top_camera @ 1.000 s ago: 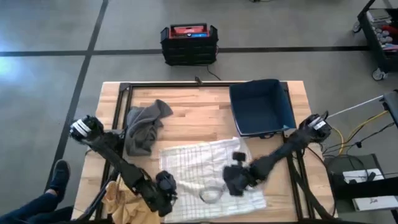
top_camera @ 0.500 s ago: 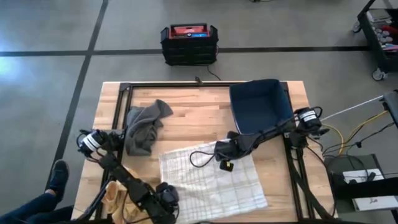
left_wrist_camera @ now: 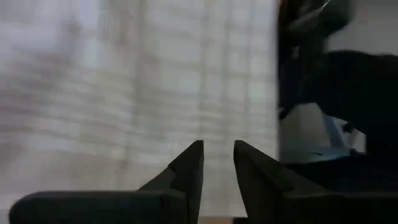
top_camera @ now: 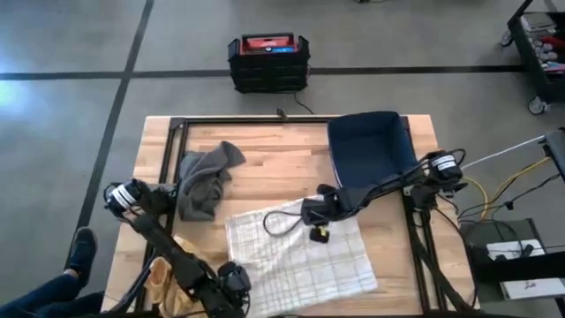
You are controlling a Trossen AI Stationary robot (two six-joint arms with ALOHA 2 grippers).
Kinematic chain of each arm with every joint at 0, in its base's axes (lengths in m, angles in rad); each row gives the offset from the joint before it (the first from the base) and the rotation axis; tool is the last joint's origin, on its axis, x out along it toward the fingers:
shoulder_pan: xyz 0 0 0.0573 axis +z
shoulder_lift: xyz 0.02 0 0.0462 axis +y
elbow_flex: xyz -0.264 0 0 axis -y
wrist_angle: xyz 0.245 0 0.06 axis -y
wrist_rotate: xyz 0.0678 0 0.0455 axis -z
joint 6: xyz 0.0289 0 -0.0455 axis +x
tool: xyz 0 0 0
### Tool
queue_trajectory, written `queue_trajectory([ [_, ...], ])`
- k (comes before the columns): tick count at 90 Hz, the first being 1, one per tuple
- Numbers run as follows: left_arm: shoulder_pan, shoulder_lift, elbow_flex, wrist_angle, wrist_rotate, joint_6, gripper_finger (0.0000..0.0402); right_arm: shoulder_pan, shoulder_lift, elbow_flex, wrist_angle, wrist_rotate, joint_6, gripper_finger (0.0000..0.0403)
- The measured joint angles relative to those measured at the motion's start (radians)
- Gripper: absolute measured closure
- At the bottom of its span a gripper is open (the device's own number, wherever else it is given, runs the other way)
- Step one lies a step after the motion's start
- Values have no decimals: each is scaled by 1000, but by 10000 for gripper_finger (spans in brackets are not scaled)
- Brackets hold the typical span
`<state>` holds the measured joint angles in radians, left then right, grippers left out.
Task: Fold towel
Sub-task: Fold the white towel
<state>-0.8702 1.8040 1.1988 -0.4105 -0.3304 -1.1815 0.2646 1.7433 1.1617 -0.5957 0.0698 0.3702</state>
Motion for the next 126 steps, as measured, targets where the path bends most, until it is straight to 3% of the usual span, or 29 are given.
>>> queue_trajectory([
  [9, 1, -35, 39, -185, -175, 4, 325, 108, -13, 5, 27, -72, 39, 390],
  [19, 24, -60, 33, -305, -306, -1, 325, 250, -9, -9, 40, -63, 146, 390],
  [44, 179, -52, -150, -295, -231, 24, 325, 507, 28, -79, 22, 6, 502, 390],
  [76, 236, -64, -306, -281, -205, -68, 326, 608, 36, -157, 38, 43, 726, 390],
  [102, 237, -116, -347, -296, -191, -90, 326, 612, 43, -145, 26, 61, 706, 390],
  [126, 199, -265, -253, -251, -179, -29, 324, 620, -1, -63, 25, 113, 485, 390],
])
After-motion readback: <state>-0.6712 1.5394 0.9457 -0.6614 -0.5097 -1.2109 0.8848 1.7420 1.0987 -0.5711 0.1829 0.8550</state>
